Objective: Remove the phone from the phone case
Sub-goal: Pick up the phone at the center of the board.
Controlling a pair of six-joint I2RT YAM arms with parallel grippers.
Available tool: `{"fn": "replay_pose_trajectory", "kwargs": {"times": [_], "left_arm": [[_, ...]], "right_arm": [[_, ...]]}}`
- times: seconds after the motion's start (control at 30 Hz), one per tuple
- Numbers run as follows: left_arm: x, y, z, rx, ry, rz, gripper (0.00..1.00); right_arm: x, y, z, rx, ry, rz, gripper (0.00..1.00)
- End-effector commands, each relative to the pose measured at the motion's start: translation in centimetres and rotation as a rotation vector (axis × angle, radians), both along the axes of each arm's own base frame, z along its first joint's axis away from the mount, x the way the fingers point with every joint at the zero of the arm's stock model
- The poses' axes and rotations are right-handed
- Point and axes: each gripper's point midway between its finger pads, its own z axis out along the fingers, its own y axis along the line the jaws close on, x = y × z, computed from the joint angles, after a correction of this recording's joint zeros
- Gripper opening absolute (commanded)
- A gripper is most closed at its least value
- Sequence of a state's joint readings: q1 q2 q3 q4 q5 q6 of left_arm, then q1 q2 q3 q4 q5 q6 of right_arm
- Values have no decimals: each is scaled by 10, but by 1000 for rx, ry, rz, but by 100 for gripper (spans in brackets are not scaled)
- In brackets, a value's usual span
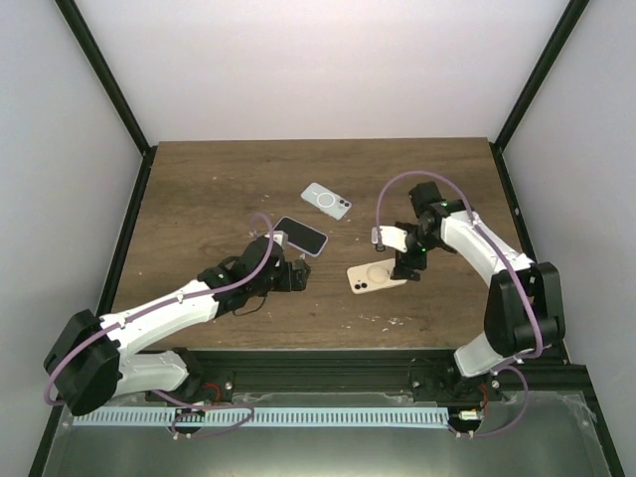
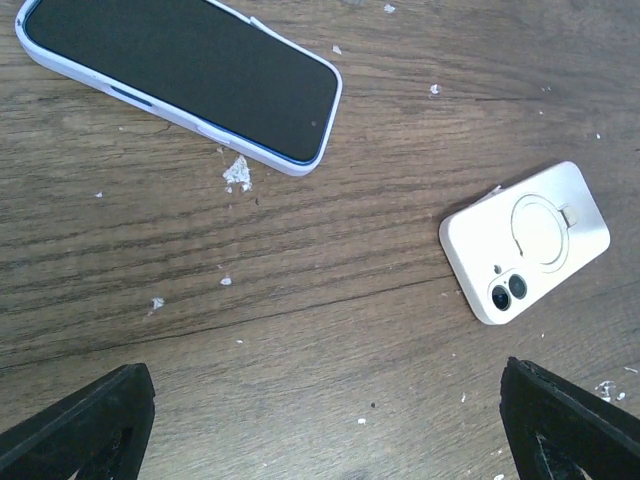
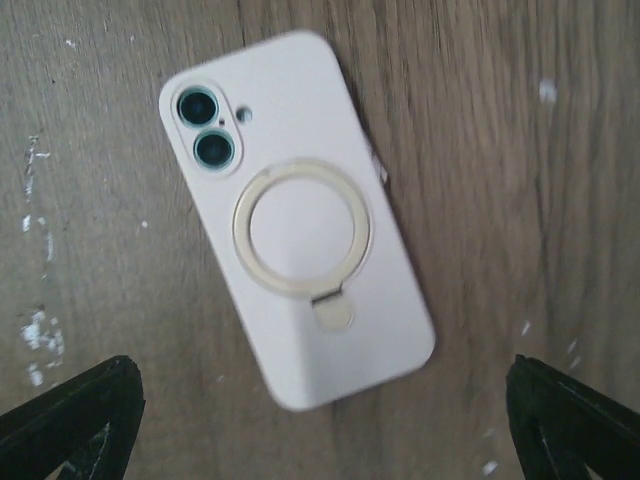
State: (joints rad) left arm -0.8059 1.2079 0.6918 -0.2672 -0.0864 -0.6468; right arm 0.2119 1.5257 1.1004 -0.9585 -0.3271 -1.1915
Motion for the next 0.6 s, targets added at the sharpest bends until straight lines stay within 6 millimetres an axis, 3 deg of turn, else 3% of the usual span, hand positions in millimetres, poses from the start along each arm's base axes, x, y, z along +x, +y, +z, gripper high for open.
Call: {"fn": "replay_pose_trajectory", "kwargs": {"times": [0.0, 0.23, 0.57], "left_arm": [[3, -1, 15, -13, -37, -6, 96], [-3, 7, 23, -21, -48, 6, 96], [-6, 16, 22, -14, -61, 24, 96]], "right_arm": [[22, 32, 13, -3, -163, 190, 100], [18, 46, -32, -95, -84, 281, 100], [14, 38, -79, -191, -10, 277, 98]]}}
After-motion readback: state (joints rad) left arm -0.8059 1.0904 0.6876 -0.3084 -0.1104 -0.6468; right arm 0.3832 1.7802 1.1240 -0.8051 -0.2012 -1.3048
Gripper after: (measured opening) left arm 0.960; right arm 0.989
